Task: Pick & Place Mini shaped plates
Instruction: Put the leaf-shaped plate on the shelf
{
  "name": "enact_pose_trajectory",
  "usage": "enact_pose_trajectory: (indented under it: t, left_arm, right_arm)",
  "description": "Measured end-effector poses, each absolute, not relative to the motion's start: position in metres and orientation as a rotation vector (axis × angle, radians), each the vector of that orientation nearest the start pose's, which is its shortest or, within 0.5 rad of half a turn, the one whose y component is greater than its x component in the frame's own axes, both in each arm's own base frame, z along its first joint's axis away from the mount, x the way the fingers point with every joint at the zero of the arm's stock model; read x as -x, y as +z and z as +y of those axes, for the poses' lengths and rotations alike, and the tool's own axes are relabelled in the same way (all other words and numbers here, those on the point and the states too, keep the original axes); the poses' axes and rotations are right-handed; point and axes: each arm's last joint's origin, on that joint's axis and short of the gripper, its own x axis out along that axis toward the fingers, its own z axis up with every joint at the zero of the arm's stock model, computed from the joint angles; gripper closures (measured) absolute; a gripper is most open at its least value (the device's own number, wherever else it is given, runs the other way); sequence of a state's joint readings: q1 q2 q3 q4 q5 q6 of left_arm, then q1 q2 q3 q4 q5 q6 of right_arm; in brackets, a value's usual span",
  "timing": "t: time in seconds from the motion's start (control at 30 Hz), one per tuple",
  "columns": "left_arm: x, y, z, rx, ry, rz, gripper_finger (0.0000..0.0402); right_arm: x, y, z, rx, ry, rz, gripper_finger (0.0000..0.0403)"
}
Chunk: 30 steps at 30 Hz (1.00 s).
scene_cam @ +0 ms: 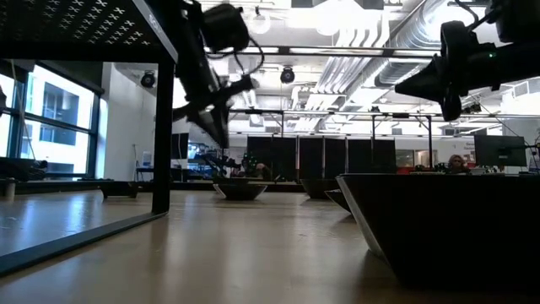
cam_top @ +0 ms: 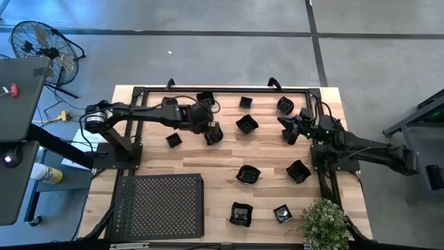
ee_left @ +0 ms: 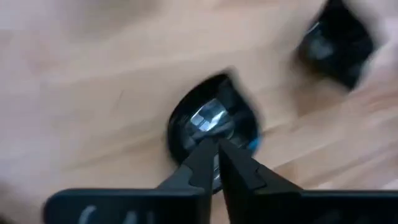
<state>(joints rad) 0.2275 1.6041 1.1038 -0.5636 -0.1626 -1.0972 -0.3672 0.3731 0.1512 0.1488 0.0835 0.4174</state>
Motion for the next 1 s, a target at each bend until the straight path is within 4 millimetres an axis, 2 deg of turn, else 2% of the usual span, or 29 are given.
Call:
enact_pose_trajectory:
  t: [0.23,0.43,0.6,0.8,0.87,1.0]
  left_arm:
    - [-0.321,0.186,0.085,1.004,0.955,0.851,0.0275]
    - [-0.322,0.169,0.098,1.043,1.019,0.863,0.0254]
    - [-0.325,0.163,0.099,1.038,0.934,0.922,0.0279]
    - [-0.326,0.159,0.098,1.024,0.893,0.956,0.0373]
    - [-0.325,0.165,0.097,1.018,0.857,0.961,0.0393]
    - [-0.318,0.187,0.094,1.017,0.794,0.934,0.0391]
  right_arm:
    - [-0.116,0.202,-0.046,-0.400,-0.429,-0.047,0.0402]
    - [-0.116,0.202,-0.046,-0.400,-0.428,-0.051,0.0402]
    - [-0.116,0.202,-0.046,-0.400,-0.428,-0.050,0.0402]
    - [-0.116,0.202,-0.046,-0.382,-0.431,-0.047,0.0402]
    - [-0.116,0.202,-0.047,-0.379,-0.436,-0.048,0.0402]
    - [-0.116,0.202,-0.047,-0.358,-0.436,-0.043,0.0402]
